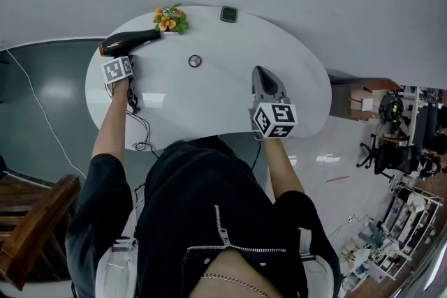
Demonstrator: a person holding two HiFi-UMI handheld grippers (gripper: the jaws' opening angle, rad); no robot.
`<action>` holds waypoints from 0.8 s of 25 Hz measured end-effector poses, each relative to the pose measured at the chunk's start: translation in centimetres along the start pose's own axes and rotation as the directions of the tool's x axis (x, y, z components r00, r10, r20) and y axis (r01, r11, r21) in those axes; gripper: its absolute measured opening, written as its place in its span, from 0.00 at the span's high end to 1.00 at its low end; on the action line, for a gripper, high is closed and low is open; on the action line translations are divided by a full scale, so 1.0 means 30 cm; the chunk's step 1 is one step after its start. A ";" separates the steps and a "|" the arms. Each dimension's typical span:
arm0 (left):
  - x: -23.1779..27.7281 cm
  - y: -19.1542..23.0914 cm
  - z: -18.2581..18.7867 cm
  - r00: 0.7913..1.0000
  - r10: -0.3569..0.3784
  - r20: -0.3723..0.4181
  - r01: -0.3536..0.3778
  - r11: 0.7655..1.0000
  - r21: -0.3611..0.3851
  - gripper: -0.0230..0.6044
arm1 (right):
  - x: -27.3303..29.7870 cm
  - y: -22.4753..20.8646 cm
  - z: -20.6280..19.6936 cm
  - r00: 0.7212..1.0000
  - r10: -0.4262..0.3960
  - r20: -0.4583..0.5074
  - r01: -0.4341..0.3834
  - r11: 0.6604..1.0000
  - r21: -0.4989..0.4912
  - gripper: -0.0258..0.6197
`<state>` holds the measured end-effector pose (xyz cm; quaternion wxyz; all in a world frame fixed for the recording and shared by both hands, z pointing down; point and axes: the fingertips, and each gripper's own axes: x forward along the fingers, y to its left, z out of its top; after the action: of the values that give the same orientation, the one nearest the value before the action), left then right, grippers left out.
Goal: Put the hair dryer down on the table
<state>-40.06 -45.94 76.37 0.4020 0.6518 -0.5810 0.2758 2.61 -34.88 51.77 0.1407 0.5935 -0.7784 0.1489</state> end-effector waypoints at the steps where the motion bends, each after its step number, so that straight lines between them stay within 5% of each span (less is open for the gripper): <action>1: 0.001 -0.001 0.000 1.000 0.000 0.001 0.000 1.000 0.001 0.55 | 0.001 0.004 0.000 1.000 0.004 0.000 -0.004 1.000 0.001 0.95; 9: -0.052 -0.005 0.001 1.000 0.002 0.022 -0.002 1.000 0.017 0.54 | 0.006 0.018 0.002 0.999 0.039 0.014 -0.039 0.999 0.000 0.95; 15: -0.190 -0.030 0.045 0.989 0.053 0.139 -0.064 0.995 0.078 0.55 | 0.023 0.037 0.020 0.996 0.085 0.031 -0.085 0.996 -0.015 0.95; 20: -0.321 -0.090 0.080 0.971 0.050 0.235 -0.079 0.990 0.119 0.80 | 0.033 0.052 0.049 0.992 0.114 0.062 -0.112 0.993 -0.034 0.95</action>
<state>-39.33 -42.80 66.59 0.2799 0.6846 -0.6260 0.2472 0.78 -35.94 50.69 0.1161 0.5508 -0.8169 0.1255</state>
